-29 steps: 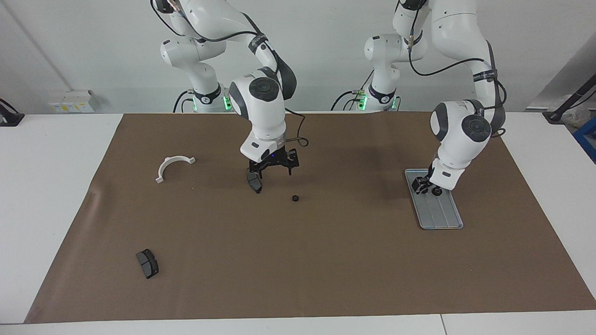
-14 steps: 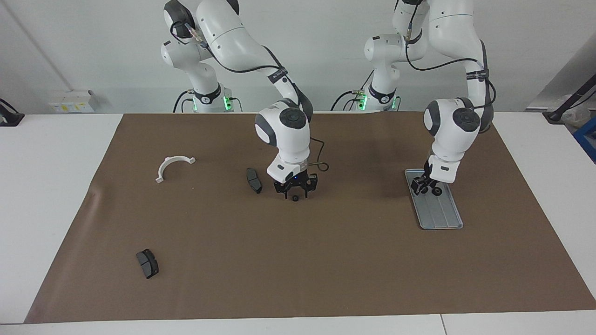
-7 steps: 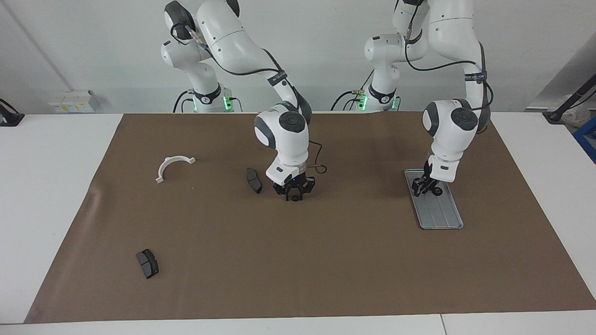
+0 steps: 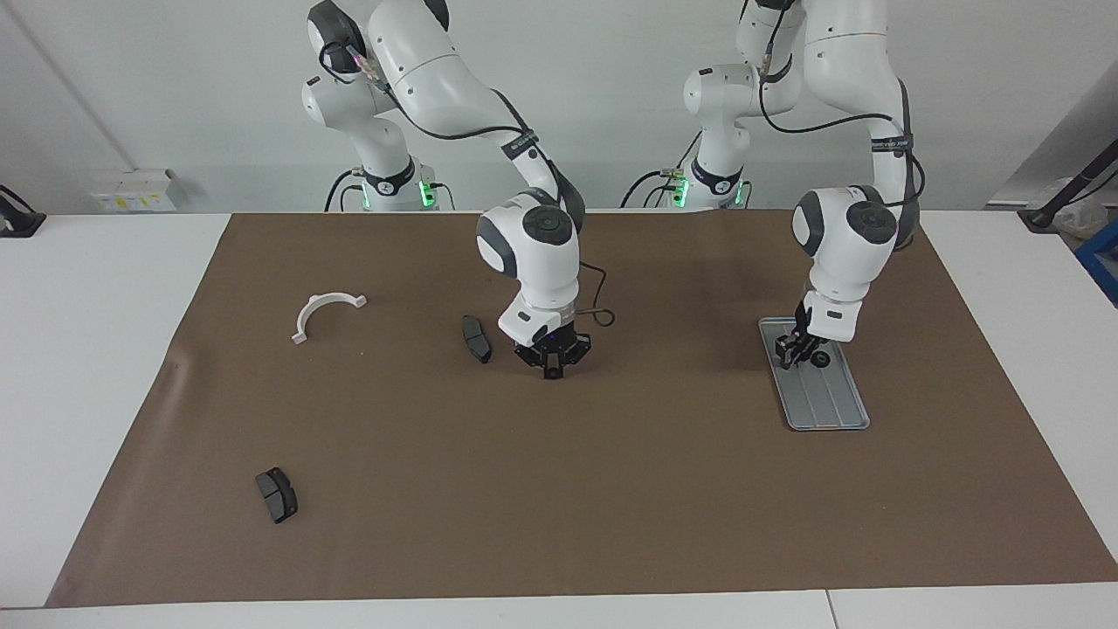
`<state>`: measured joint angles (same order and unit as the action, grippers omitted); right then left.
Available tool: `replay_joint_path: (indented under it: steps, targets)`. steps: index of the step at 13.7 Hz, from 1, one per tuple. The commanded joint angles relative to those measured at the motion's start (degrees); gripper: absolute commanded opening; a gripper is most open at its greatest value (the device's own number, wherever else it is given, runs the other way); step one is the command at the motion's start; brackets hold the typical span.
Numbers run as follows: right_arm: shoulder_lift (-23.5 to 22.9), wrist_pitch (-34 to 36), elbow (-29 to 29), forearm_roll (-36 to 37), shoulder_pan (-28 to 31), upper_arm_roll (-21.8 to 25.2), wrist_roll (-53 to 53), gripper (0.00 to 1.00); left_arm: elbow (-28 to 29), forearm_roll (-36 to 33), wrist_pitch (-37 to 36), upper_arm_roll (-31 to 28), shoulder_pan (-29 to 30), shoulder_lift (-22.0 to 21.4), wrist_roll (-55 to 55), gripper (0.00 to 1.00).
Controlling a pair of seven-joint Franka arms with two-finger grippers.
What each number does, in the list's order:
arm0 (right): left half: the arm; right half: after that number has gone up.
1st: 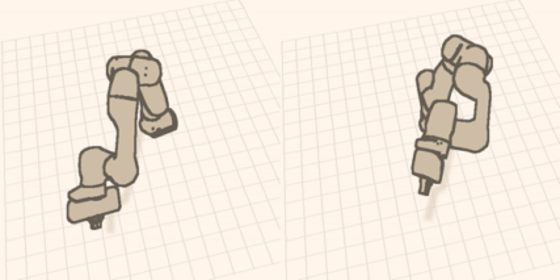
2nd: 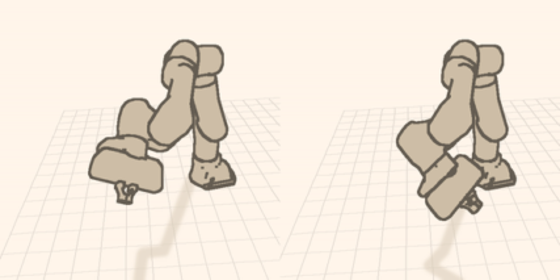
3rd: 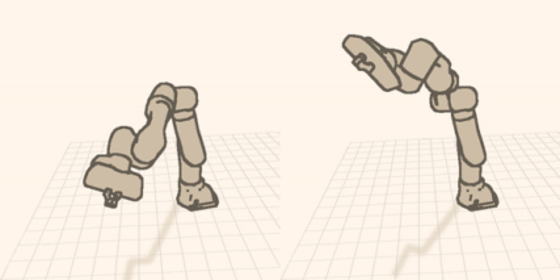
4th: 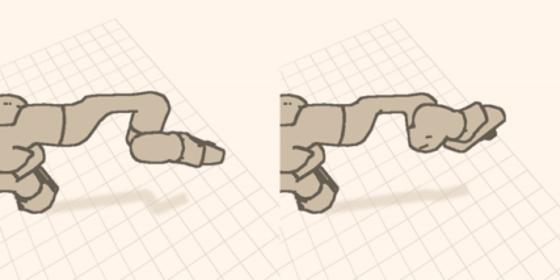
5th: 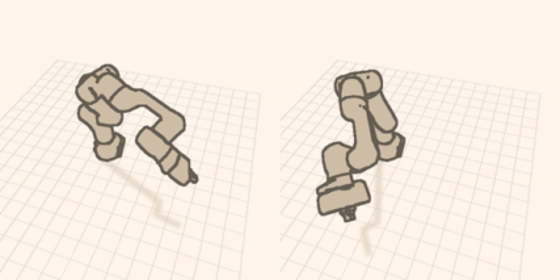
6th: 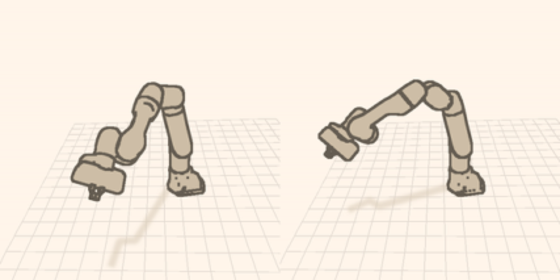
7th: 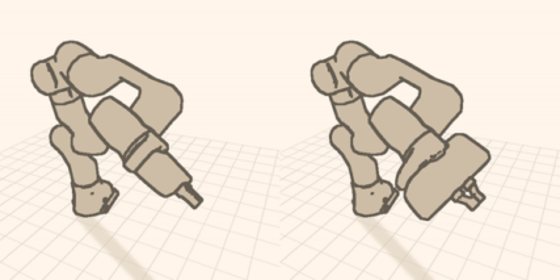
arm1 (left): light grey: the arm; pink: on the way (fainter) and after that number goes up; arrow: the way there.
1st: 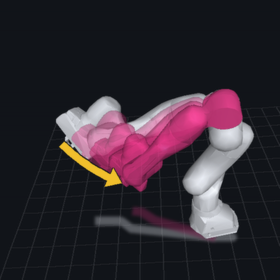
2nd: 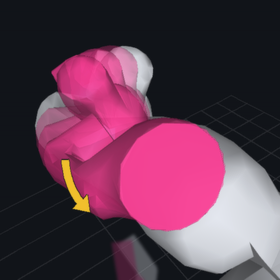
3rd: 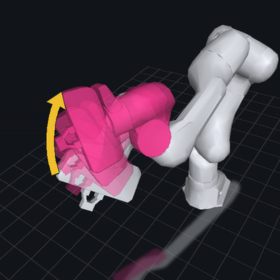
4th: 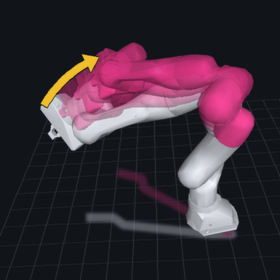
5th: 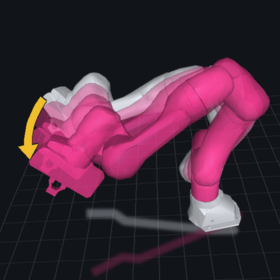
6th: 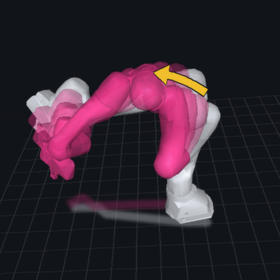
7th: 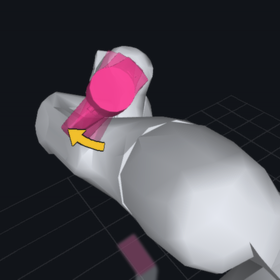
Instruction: Place bearing gear from tray to pile
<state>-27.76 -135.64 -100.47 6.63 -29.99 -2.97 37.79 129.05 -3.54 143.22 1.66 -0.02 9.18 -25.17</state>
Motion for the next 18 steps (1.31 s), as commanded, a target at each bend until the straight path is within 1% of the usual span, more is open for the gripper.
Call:
replay_joint_path:
  steps: [1,3,5,7,8,11,12,13,15,17,18]
  targets:
    - [4.8,0.2,-2.5,1.5,4.7,-0.5,-0.1,0.0,1.7,0.4,1.4,0.3,0.6,-1.1,0.4,0.35]
    - [7.4,0.2,-5.3,1.5,7.4,-0.5,-2.8,0.0,1.6,0.4,1.4,0.3,0.6,-1.1,0.6,0.31]
    - [9.4,0.2,-7.7,1.5,11.2,-0.5,-7.0,0.0,1.5,0.4,1.4,0.3,0.6,-1.0,0.8,0.23]
    - [10.1,0.3,-8.7,1.3,15.0,-0.5,-12.4,0.0,0.9,0.3,1.4,0.3,0.6,-0.8,1.4,0.09]
    - [10.1,0.2,-9.3,1.3,16.7,-0.5,-14.9,0.0,-0.7,0.3,0.7,0.3,0.5,-0.4,2.1,0.03]
    - [10.1,0.0,-10.1,0.4,24.2,-0.7,-27.0,0.0,-6.0,0.3,-1.5,0.3,-0.2,1.3,2.3,0.0]
    - [9.8,-0.3,-10.0,0.1,25.6,-0.8,-30.2,0.0,-7.9,0.3,-2.2,0.6,-0.6,2.3,2.1,0.0]
    - [9.4,-0.9,-9.7,-2.0,26.2,-0.8,-32.2,0.0,-9.8,0.4,-2.4,1.0,-1.9,2.8,1.6,0.0]
    - [8.0,-2.5,-8.6,-5.7,27.4,-0.7,-36.7,0.0,-12.6,1.3,-4.9,1.0,-6.9,3.1,0.3,0.0]
    - [4.9,-3.7,-6.3,-6.5,27.4,-0.7,-37.4,0.0,-13.1,1.5,-4.7,0.9,-13.8,3.4,-6.0,0.0]
    - [4.5,-4.3,-6.1,-6.5,27.4,-0.7,-37.4,0.03,-13.1,1.5,-4.4,0.8,-17.3,3.4,-8.8,0.0]
